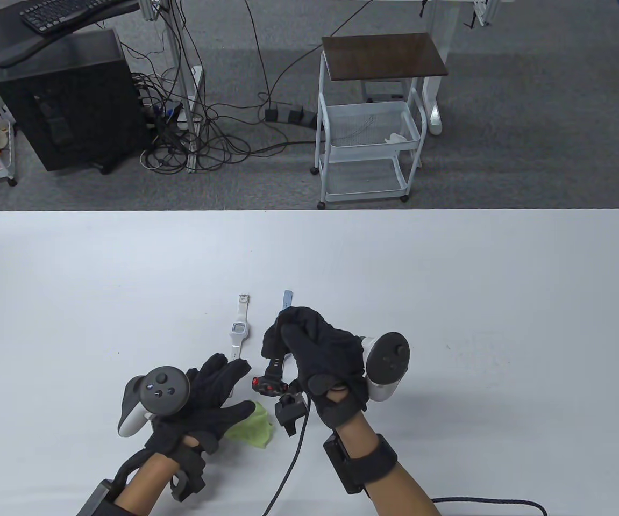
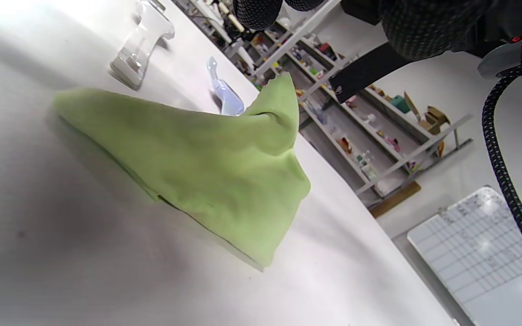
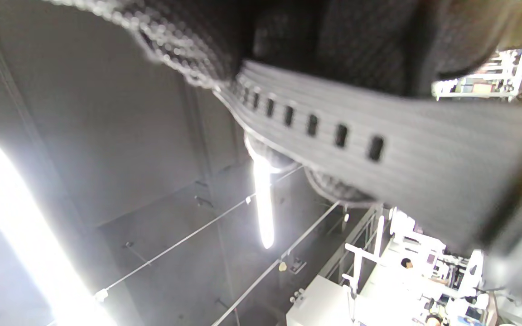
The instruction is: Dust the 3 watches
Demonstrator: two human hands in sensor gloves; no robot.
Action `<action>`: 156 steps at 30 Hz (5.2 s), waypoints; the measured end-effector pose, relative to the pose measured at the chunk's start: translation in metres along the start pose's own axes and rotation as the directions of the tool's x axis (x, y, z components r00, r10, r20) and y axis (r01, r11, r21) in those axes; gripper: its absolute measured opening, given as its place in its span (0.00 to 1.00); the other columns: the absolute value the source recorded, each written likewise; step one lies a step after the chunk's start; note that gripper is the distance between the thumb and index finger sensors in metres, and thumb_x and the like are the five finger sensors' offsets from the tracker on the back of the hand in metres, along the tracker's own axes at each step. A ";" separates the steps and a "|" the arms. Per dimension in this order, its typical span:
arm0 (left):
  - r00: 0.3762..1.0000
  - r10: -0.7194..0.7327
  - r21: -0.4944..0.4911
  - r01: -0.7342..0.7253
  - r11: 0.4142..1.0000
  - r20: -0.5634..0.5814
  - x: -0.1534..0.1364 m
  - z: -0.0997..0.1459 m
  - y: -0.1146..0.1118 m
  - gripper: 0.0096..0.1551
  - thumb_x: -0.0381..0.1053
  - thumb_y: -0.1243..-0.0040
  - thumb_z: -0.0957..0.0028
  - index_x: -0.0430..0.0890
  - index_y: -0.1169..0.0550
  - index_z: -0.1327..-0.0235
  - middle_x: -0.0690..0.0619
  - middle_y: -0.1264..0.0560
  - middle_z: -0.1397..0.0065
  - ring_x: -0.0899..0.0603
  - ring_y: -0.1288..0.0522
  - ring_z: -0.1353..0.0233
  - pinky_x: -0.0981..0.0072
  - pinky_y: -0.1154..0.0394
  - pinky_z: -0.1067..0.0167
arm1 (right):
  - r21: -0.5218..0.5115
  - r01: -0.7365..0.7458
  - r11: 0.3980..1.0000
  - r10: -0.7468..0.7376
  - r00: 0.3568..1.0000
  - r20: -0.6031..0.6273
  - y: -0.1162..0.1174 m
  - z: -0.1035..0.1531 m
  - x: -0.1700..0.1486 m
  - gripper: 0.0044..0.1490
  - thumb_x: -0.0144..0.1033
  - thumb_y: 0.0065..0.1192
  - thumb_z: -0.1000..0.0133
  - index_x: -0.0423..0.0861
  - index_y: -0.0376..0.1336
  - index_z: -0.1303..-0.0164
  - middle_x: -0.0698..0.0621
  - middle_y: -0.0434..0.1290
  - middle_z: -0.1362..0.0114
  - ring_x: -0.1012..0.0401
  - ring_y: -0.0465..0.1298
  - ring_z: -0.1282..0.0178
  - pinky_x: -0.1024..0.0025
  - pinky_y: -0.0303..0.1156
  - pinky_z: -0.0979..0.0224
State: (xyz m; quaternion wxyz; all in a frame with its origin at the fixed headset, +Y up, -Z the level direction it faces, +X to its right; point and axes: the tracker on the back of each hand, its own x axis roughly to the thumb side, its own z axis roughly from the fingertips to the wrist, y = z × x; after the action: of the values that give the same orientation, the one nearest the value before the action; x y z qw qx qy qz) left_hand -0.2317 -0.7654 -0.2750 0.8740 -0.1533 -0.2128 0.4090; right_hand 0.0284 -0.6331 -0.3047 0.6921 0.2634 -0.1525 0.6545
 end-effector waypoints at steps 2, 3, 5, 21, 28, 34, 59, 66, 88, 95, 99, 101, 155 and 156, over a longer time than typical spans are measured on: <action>1.000 0.020 0.012 -0.020 1.000 0.009 0.001 -0.001 -0.001 0.51 0.72 0.45 0.40 0.52 0.52 0.14 0.52 0.48 0.10 0.38 0.64 0.10 0.28 0.67 0.27 | 0.012 0.005 1.000 -0.005 1.000 0.001 0.003 0.001 0.000 0.24 0.43 0.62 0.50 0.43 0.71 0.50 0.47 0.86 0.59 0.54 0.89 0.68 0.45 0.73 0.44; 1.000 0.022 0.011 -0.022 1.000 0.011 0.001 -0.001 -0.001 0.51 0.71 0.44 0.40 0.53 0.52 0.14 0.52 0.48 0.10 0.38 0.63 0.10 0.28 0.67 0.27 | 0.014 0.007 1.000 -0.007 1.000 0.001 0.004 0.001 0.001 0.24 0.43 0.62 0.50 0.42 0.71 0.50 0.47 0.86 0.59 0.54 0.89 0.68 0.45 0.73 0.43; 0.999 0.016 0.019 -0.017 1.000 0.030 0.001 -0.002 -0.001 0.49 0.69 0.43 0.39 0.53 0.50 0.14 0.53 0.46 0.11 0.39 0.62 0.10 0.28 0.66 0.26 | 0.023 0.019 1.000 -0.019 1.000 0.000 0.006 0.001 0.001 0.24 0.43 0.62 0.50 0.42 0.71 0.51 0.46 0.86 0.59 0.54 0.89 0.68 0.45 0.73 0.43; 0.991 -0.024 0.069 0.015 0.998 0.131 0.016 -0.001 -0.003 0.37 0.62 0.39 0.39 0.58 0.39 0.18 0.61 0.33 0.16 0.43 0.51 0.09 0.28 0.61 0.24 | 0.065 0.090 0.994 -0.089 0.996 -0.007 0.020 0.005 0.004 0.24 0.42 0.60 0.50 0.42 0.70 0.50 0.46 0.85 0.58 0.54 0.89 0.67 0.43 0.72 0.42; 0.990 -0.011 0.095 -0.002 0.996 0.138 0.016 -0.001 -0.003 0.25 0.61 0.40 0.38 0.59 0.28 0.29 0.64 0.23 0.27 0.46 0.43 0.11 0.30 0.58 0.23 | 0.046 0.103 0.994 -0.103 0.995 -0.008 0.019 0.005 0.005 0.24 0.42 0.60 0.50 0.42 0.70 0.50 0.46 0.85 0.58 0.53 0.89 0.66 0.43 0.72 0.41; 0.990 0.007 0.102 -0.022 0.995 0.144 0.017 0.001 0.001 0.22 0.61 0.40 0.39 0.58 0.24 0.34 0.64 0.19 0.33 0.47 0.39 0.13 0.30 0.57 0.23 | -0.019 0.110 0.994 -0.110 0.994 0.024 0.009 0.004 0.007 0.24 0.43 0.61 0.49 0.43 0.70 0.48 0.45 0.84 0.54 0.51 0.88 0.62 0.42 0.70 0.40; 0.833 0.450 0.281 -0.537 0.795 0.322 0.011 0.031 0.051 0.22 0.64 0.42 0.37 0.55 0.24 0.36 0.60 0.20 0.36 0.45 0.37 0.15 0.29 0.55 0.23 | -0.280 -0.043 0.959 0.039 0.999 -0.020 -0.066 0.024 -0.013 0.28 0.35 0.70 0.54 0.43 0.66 0.44 0.43 0.81 0.50 0.49 0.84 0.58 0.38 0.66 0.38; 0.762 0.543 0.322 -0.644 0.694 0.354 0.009 0.032 0.061 0.22 0.65 0.41 0.38 0.56 0.24 0.36 0.61 0.20 0.35 0.47 0.36 0.15 0.32 0.52 0.21 | -0.158 -0.157 0.975 0.137 0.982 -0.129 -0.066 0.049 -0.039 0.30 0.35 0.69 0.55 0.41 0.66 0.42 0.43 0.81 0.51 0.49 0.83 0.59 0.37 0.65 0.39; 0.887 0.245 0.379 -0.398 0.835 0.393 0.085 0.005 0.102 0.23 0.65 0.42 0.37 0.55 0.24 0.36 0.61 0.19 0.36 0.48 0.33 0.16 0.33 0.49 0.21 | 0.329 -0.168 0.929 0.274 0.911 -0.308 0.025 0.102 -0.091 0.27 0.40 0.74 0.57 0.43 0.72 0.50 0.45 0.84 0.56 0.51 0.85 0.63 0.37 0.65 0.40; 0.911 0.157 0.370 -0.306 0.877 0.380 0.098 0.002 0.101 0.23 0.65 0.43 0.36 0.54 0.24 0.37 0.60 0.19 0.38 0.48 0.28 0.21 0.36 0.43 0.21 | 0.381 -0.180 0.907 0.303 0.907 -0.294 0.034 0.109 -0.092 0.25 0.44 0.73 0.55 0.43 0.74 0.54 0.44 0.85 0.59 0.50 0.85 0.66 0.38 0.67 0.42; 0.919 0.126 0.371 -0.272 0.888 0.372 0.099 0.002 0.102 0.23 0.65 0.43 0.37 0.53 0.23 0.38 0.60 0.17 0.41 0.49 0.24 0.25 0.39 0.39 0.22 | 0.406 -0.188 0.894 0.318 0.905 -0.282 0.038 0.111 -0.092 0.24 0.46 0.72 0.55 0.43 0.75 0.55 0.44 0.86 0.60 0.50 0.85 0.67 0.39 0.68 0.43; 0.923 0.105 0.378 -0.252 0.891 0.369 0.099 0.002 0.104 0.23 0.65 0.43 0.37 0.53 0.23 0.38 0.60 0.17 0.43 0.50 0.23 0.26 0.41 0.37 0.23 | 0.411 -0.193 0.891 0.325 0.904 -0.279 0.039 0.111 -0.092 0.24 0.46 0.71 0.54 0.43 0.75 0.55 0.45 0.86 0.60 0.50 0.85 0.67 0.39 0.68 0.43; 0.957 0.003 0.389 -0.120 0.913 0.289 0.094 0.007 0.112 0.23 0.64 0.44 0.36 0.51 0.23 0.38 0.63 0.14 0.51 0.51 0.17 0.35 0.46 0.30 0.29 | 0.669 -0.521 0.530 0.733 0.678 -0.053 0.039 0.079 -0.117 0.46 0.53 0.75 0.56 0.37 0.67 0.35 0.27 0.61 0.28 0.30 0.61 0.34 0.25 0.44 0.36; 0.957 0.004 0.386 -0.120 0.915 0.289 0.094 0.007 0.111 0.23 0.64 0.44 0.36 0.51 0.23 0.38 0.63 0.14 0.51 0.52 0.17 0.35 0.47 0.30 0.29 | 0.669 -0.523 0.529 0.732 0.680 -0.047 0.041 0.079 -0.118 0.44 0.53 0.75 0.56 0.37 0.68 0.37 0.28 0.61 0.28 0.30 0.61 0.34 0.26 0.45 0.36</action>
State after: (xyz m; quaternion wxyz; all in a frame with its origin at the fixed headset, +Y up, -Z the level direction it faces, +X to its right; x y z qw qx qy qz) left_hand -0.2532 -0.6224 -0.2953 0.8339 0.0813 -0.2420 0.4893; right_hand -0.0128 -0.7747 -0.2990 0.2961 0.2850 0.0952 0.9067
